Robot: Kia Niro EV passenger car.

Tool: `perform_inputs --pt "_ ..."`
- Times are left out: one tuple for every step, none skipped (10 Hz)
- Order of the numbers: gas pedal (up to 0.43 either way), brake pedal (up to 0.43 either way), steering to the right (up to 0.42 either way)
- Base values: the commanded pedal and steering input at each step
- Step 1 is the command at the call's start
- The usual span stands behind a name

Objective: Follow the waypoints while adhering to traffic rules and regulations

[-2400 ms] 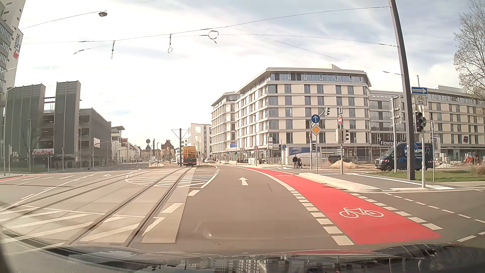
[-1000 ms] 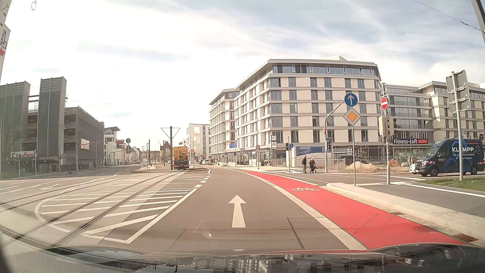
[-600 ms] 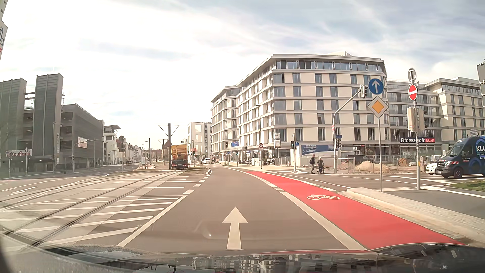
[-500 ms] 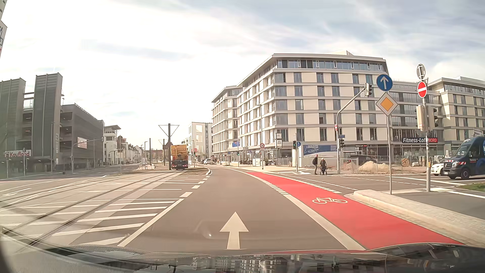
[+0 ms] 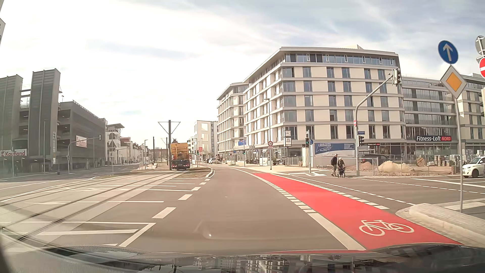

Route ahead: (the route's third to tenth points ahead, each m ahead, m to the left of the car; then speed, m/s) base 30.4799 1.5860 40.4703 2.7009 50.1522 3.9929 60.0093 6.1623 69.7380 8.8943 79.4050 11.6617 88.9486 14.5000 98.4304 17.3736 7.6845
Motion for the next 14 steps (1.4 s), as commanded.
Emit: perform_inputs --pt "0.26 0.0 -0.028" --pt "0.248 0.0 -0.028" --pt "0.24 0.0 -0.027" --pt "0.228 0.0 -0.026" --pt "0.22 0.0 -0.026" --pt "0.22 0.0 -0.023" --pt "0.22 0.0 -0.018" --pt "0.22 0.0 -0.013" --pt "0.209 0.0 -0.012" --pt "0.209 0.0 -0.012" --pt "0.209 0.0 -0.012" --pt "0.197 0.0 -0.012" --pt "0.189 0.0 -0.013" --pt "0.177 0.0 -0.016"
